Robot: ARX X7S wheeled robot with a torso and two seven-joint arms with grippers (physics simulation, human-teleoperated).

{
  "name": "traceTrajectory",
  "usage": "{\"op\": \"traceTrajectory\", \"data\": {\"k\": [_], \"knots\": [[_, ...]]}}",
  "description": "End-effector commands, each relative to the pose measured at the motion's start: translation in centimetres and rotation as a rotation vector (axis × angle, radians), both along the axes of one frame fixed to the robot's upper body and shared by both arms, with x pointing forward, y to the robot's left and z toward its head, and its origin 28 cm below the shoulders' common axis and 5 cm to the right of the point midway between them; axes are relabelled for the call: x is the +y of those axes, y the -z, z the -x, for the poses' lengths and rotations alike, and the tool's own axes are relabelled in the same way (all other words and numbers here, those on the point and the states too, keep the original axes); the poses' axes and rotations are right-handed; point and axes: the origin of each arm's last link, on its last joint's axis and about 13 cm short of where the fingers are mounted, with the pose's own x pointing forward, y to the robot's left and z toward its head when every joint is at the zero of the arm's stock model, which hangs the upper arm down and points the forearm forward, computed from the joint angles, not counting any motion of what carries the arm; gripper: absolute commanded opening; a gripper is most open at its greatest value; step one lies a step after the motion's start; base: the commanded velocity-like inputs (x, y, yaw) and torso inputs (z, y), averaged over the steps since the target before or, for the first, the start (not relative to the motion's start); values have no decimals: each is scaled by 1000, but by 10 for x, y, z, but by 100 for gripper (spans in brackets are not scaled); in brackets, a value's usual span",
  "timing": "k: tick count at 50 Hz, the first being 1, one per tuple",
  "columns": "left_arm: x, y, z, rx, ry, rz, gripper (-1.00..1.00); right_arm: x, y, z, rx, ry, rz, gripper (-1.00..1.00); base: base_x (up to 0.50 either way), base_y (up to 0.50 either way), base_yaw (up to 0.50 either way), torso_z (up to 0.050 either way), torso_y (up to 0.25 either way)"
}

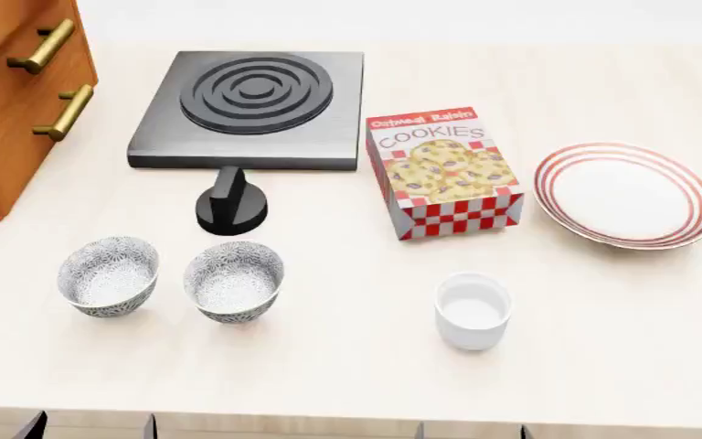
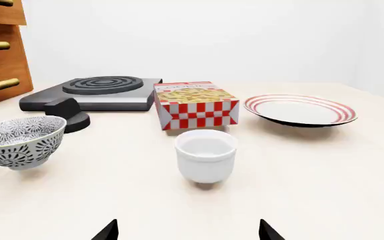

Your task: Pick the akita bowl from table center and place it on the plate.

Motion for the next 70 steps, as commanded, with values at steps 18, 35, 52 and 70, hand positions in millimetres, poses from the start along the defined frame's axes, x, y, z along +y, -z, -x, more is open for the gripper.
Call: {"op": "traceTrajectory", "data": {"k": [18,35,52,70], "knots": [[0,-25,-17,-32,-15,-3,100,-9,-26,0,-22,32,-5,100,0,0,0,0,0],[13,-47,-21,-77,-61,27,100,-10,-45,9,-73,46,18,100,286,0,0,0,0],[15,-51,-19,-89,-66,32,100,-11,-48,13,-79,53,32,100,382,0,0,0,0],[17,-57,-17,-102,-70,40,100,-10,-52,15,-107,42,30,100,0,0,0,0,0]]}}
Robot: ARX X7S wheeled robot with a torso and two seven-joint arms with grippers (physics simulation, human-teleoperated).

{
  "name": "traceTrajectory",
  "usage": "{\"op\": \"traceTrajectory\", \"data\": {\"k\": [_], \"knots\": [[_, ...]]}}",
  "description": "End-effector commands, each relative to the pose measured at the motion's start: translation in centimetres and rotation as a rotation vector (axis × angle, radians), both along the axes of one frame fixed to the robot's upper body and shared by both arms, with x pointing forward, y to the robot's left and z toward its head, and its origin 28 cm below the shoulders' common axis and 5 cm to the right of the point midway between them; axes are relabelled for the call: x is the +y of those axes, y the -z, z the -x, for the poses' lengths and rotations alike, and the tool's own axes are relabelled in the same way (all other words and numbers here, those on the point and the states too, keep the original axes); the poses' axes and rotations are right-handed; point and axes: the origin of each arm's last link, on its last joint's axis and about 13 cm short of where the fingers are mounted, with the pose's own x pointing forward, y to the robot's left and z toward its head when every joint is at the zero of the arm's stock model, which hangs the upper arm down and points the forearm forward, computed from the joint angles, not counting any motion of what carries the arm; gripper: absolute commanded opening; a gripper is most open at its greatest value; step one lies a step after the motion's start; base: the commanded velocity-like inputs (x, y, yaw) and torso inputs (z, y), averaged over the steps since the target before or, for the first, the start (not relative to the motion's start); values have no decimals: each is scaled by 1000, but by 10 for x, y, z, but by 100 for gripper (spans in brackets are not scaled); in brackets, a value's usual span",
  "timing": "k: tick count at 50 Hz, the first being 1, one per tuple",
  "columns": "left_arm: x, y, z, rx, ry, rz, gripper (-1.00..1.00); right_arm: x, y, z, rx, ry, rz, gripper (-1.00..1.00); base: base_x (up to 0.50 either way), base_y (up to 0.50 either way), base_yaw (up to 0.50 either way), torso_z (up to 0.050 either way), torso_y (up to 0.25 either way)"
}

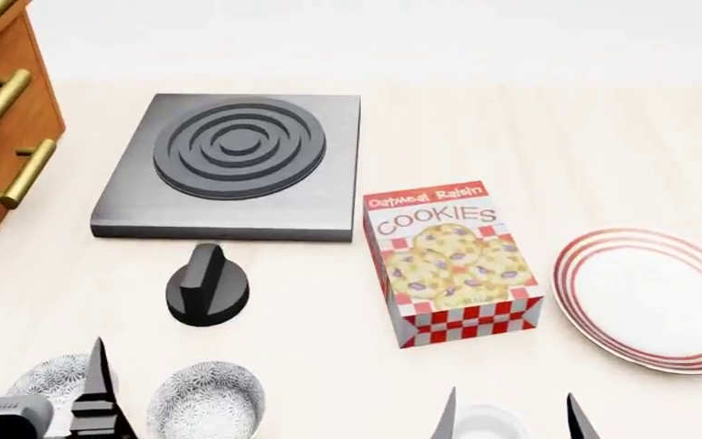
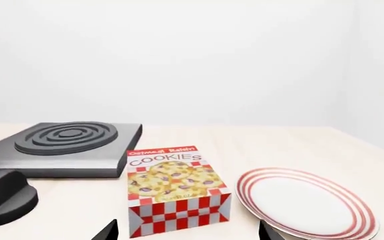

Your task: Pick the akita bowl from table center and place it on the plate.

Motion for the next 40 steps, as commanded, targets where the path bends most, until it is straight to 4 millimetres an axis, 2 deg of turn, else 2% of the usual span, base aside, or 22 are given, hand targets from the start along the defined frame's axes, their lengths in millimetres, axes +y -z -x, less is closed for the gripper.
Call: {"op": "traceTrajectory", "data": {"k": [1,7,25,31,37,40], "knots": [[1,-4,1,-8,-4,4,100,0,-2,1,-12,-6,3,100,0,0,0,0,0],[2,-4,0,-9,-5,5,100,0,-3,2,-22,-7,14,100,375,0,0,0,0],[3,-6,-1,-14,-13,10,100,0,-1,0,5,-18,9,100,0,0,0,0,0],[4,-8,-1,-20,-14,11,100,0,-1,0,-2,-11,8,100,195,0,0,0,0],[7,-11,-1,-26,-25,15,100,2,-7,-2,45,4,27,100,0,0,0,0,0],[9,-13,-1,-30,-30,18,100,3,-18,2,49,-71,-21,100,0,0,0,0,0]]}}
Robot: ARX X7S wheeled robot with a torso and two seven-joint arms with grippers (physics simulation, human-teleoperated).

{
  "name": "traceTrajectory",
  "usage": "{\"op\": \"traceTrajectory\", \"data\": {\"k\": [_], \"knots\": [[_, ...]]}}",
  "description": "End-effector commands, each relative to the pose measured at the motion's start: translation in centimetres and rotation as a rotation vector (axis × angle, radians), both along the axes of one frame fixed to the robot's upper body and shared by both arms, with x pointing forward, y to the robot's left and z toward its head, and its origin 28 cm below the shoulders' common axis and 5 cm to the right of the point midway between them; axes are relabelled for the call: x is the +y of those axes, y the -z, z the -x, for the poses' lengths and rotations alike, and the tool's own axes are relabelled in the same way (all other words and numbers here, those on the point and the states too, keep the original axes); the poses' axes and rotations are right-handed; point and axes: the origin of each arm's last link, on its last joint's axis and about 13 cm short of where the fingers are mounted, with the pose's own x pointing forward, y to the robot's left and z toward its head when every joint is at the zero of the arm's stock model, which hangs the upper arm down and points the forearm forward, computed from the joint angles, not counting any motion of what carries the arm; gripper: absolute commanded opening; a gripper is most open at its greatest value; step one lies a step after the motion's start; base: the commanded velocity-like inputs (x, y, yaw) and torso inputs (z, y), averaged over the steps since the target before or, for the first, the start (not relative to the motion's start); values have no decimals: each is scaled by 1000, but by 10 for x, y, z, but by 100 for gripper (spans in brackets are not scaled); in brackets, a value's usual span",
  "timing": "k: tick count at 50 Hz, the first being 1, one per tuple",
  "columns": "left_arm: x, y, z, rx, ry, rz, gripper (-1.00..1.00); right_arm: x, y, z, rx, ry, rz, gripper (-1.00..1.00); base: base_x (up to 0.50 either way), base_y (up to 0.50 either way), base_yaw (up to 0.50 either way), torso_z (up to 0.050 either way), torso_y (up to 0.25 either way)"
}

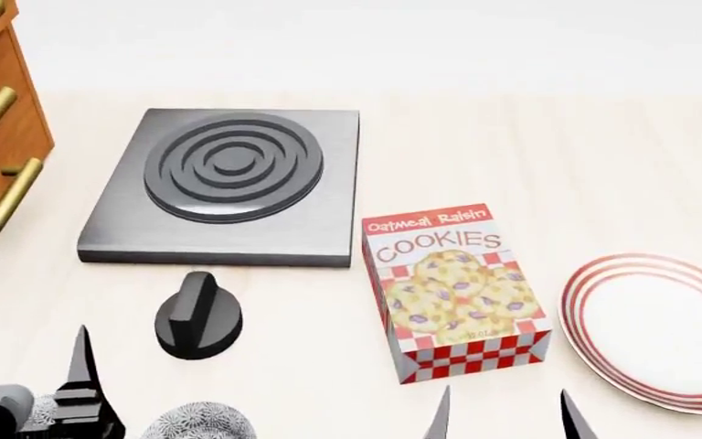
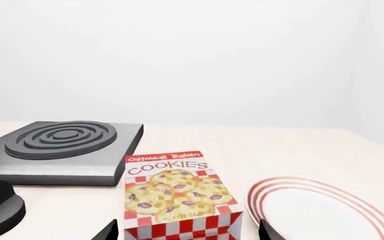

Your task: Pick the akita bowl from table center and place it on the plate.

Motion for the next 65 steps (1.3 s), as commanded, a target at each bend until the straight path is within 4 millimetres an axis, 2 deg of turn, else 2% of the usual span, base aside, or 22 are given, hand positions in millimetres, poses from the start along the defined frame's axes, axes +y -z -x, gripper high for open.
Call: {"op": "traceTrajectory", "data": {"k": [1,8,16,23,30,41,54,65], "knots": [[5,-5,0,-12,-14,7,100,2,-18,4,29,-97,-63,100,0,0,0,0,0],[12,-8,-3,-20,-55,18,100,3,-47,0,91,-256,-149,100,0,0,0,0,0],[22,-11,-5,-33,-102,25,100,12,-65,-19,226,-400,-195,100,0,0,0,0,0],[25,-13,-5,-46,-121,28,100,28,-78,-34,342,-561,-265,100,0,0,0,0,0],[25,-12,-6,-47,-130,34,100,44,-68,-47,495,-663,-367,100,0,0,0,0,0],[30,-15,-4,-60,-154,37,100,57,-58,-65,638,-704,-448,100,0,0,0,0,0],[31,-17,-2,-68,-163,44,100,55,-50,-76,733,-685,-409,100,0,0,0,0,0],[30,-16,-2,-66,-155,46,100,50,-56,-80,742,-664,-381,100,0,0,0,0,0]]}}
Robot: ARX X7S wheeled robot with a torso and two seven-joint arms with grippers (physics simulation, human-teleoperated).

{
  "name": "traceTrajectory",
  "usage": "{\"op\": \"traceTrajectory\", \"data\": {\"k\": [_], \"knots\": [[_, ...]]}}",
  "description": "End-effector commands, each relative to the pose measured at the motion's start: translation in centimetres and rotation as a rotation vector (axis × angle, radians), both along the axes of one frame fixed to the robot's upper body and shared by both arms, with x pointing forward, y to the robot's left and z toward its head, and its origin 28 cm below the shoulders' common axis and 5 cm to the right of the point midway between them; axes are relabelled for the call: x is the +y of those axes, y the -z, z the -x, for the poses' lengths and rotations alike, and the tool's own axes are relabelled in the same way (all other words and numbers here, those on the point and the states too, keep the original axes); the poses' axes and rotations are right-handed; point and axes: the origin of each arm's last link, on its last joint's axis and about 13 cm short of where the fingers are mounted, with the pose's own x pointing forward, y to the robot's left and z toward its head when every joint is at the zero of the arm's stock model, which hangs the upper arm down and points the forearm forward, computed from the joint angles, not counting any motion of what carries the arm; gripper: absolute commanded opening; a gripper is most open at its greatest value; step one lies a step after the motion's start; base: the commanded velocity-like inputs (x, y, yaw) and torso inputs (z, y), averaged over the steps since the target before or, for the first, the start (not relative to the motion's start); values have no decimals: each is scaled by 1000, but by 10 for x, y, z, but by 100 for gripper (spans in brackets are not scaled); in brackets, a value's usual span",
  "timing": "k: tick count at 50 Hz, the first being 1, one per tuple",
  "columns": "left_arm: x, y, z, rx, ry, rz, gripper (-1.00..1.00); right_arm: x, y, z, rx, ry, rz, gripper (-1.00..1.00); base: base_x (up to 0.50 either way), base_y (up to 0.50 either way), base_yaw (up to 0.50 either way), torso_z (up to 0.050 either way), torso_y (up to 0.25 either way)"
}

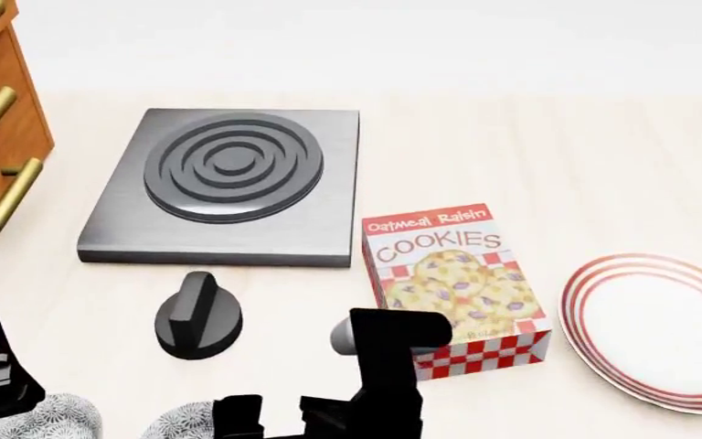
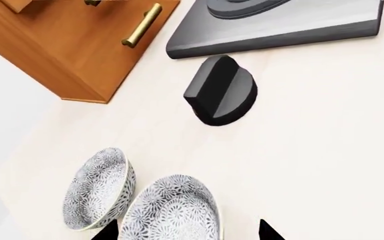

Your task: Pick the akita bowl from table center and place it on the plate.

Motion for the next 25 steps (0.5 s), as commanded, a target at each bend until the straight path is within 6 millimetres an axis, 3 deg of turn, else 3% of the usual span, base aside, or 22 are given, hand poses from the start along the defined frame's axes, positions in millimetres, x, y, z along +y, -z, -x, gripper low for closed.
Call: {"op": "traceTrajectory", "data": {"k": [1,25], "knots": [[0,0,0,-2,4,2,100,-2,-3,-7,27,-6,34,100,0,0,0,0,0],[0,-2,1,-6,9,0,100,-3,4,-19,66,-36,56,100,0,0,0,0,0]]}}
